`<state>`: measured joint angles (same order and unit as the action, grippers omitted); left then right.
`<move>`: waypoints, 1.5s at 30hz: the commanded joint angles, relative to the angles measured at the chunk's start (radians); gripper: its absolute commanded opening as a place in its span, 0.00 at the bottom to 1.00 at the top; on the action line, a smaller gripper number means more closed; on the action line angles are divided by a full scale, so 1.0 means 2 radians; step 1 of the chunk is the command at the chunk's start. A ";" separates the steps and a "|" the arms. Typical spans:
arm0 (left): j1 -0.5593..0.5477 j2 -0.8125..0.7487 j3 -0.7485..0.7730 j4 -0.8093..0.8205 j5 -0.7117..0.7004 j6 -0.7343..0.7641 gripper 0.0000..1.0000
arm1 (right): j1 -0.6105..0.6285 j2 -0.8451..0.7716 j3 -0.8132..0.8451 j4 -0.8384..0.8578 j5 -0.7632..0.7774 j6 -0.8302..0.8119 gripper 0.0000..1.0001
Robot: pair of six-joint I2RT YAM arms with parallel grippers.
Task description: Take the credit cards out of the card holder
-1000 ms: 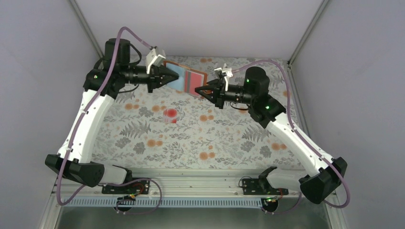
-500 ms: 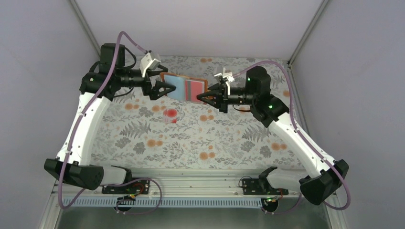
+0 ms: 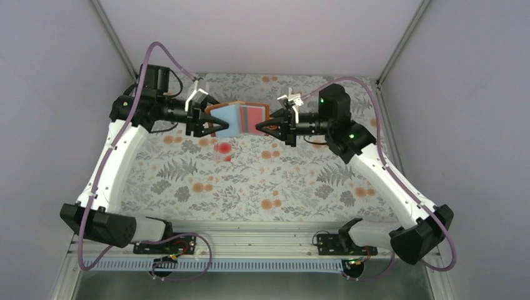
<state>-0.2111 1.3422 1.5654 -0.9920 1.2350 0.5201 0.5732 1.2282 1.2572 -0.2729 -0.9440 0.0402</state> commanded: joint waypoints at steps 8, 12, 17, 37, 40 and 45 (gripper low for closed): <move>-0.010 -0.005 -0.026 0.028 0.024 -0.014 0.14 | -0.003 0.020 0.034 0.003 0.020 0.008 0.07; -0.010 0.000 -0.029 0.033 0.005 -0.020 0.03 | -0.003 0.009 0.025 -0.002 0.015 -0.015 0.26; -0.010 -0.003 -0.025 0.021 0.000 -0.003 0.02 | -0.017 -0.020 0.000 0.001 0.048 -0.025 0.46; -0.021 -0.002 -0.019 0.030 -0.037 -0.007 0.02 | -0.034 -0.059 -0.042 0.059 0.092 0.023 0.74; -0.023 -0.003 -0.017 0.030 -0.037 -0.008 0.02 | -0.024 -0.060 -0.044 0.056 0.112 0.023 0.77; -0.026 -0.005 -0.018 0.026 -0.038 -0.004 0.02 | -0.020 -0.057 -0.043 0.058 0.131 0.024 0.58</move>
<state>-0.2592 1.3418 1.5146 -0.9592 1.1511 0.5072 0.5198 1.1278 1.1770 -0.1944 -0.7147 0.0841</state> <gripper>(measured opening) 0.052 0.625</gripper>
